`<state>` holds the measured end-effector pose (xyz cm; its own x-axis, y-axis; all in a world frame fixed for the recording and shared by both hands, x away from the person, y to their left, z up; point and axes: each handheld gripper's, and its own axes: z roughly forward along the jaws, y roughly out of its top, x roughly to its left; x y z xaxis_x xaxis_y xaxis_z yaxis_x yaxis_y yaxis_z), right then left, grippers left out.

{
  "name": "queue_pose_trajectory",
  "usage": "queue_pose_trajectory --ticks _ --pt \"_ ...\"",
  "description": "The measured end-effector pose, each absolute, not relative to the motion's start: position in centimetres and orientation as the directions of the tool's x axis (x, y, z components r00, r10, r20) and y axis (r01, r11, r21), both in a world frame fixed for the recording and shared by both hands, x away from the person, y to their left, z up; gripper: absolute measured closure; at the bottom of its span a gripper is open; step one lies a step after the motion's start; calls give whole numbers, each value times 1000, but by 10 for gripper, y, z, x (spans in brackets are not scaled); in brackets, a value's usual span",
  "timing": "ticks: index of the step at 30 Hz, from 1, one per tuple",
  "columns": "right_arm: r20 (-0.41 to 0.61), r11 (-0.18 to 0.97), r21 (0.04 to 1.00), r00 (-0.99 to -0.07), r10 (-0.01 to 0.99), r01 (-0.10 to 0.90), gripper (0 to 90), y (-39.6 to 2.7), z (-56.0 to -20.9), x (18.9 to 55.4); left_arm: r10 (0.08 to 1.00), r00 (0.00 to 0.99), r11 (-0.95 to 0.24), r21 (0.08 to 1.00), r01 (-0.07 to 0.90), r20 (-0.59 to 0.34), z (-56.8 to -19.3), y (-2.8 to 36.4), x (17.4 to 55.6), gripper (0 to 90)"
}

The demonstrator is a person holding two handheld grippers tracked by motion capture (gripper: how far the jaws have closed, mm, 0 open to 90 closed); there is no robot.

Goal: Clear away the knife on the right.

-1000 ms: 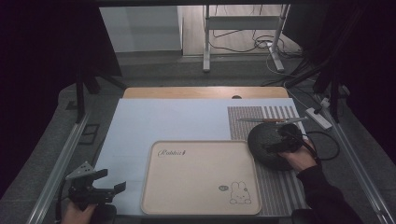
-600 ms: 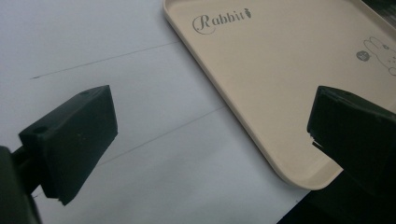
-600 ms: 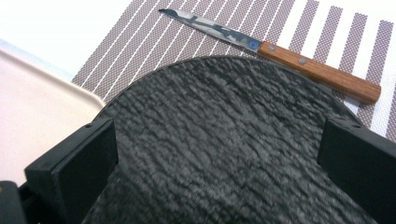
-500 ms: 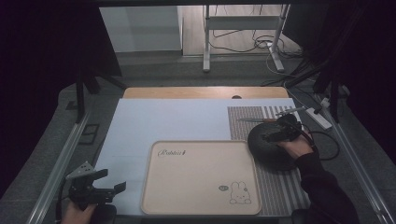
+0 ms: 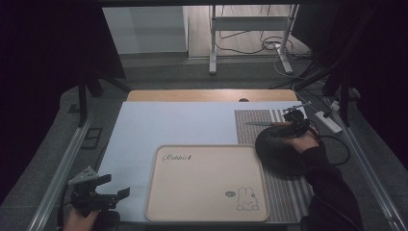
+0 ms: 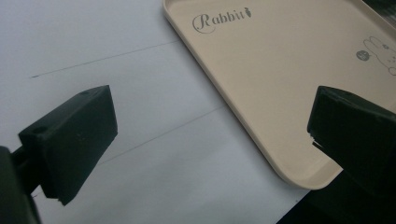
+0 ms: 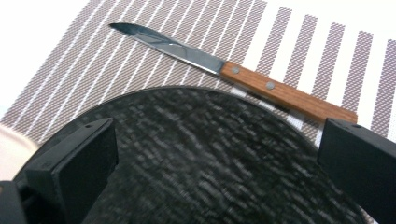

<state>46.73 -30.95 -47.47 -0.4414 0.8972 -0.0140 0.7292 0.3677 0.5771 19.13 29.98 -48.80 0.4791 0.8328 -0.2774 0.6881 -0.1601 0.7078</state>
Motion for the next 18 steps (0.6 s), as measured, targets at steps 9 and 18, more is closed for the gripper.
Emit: queue_pose_trajectory --ticks 9,18 --pt "-24 363 574 -429 903 734 71 -312 -477 484 833 479 -161 708 688 -276 -488 300 191 15" --pt "-23 400 564 -471 882 722 586 -320 -472 499 833 480 -163 707 688 -275 -488 300 192 16"
